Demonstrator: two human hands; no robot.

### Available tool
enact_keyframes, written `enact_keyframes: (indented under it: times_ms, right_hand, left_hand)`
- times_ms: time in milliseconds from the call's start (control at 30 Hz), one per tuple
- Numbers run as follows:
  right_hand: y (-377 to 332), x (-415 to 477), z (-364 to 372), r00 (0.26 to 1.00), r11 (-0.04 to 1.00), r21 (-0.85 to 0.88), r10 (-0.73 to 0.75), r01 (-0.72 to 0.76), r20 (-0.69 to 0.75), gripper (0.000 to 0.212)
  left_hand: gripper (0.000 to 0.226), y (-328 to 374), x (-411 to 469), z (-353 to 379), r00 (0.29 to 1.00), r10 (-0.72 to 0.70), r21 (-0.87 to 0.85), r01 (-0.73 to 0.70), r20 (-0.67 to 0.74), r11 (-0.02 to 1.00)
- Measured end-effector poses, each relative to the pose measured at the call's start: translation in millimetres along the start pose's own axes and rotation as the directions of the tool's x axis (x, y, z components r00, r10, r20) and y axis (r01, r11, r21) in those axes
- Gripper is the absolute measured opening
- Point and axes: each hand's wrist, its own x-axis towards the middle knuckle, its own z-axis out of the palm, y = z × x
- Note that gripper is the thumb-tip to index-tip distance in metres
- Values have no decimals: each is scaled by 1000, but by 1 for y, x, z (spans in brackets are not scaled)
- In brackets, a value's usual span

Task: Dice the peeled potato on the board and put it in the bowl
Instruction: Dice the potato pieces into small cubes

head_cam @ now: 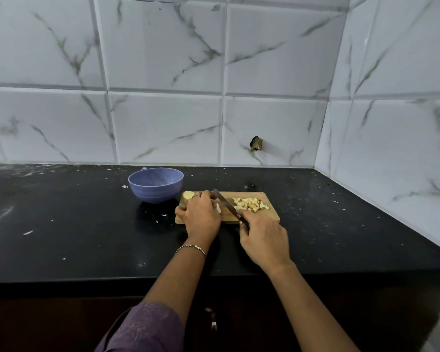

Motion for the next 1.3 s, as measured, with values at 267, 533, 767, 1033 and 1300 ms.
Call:
enact_keyframes:
  times_ms: [267,533,767,1033,1300]
  right_hand:
    - [-2,-4,-1,1000,996,-90,12,-11,18,26]
    - [1,8,4,999,986,-168,21,-17,24,32]
    - [3,9,5,999,991,-131,33,-31,15,31]
    - [4,7,3,997,995,-71,73,-73,1,31]
    - [7,9,2,991,991,-12,136,-136,-10,36]
  left_hand:
    - [24,-3,-4,-5,998,-50,89,48,24,995]
    - [34,-1,-6,-3,994,-3,222,-21,110,975]
    - [39,0,-1,2,986,46,243,-84,160,966]
    - [37,1,8,7,975,123,265,-170,184,949]
    - [36,6,10,6,967,141,228,-190,214,955]
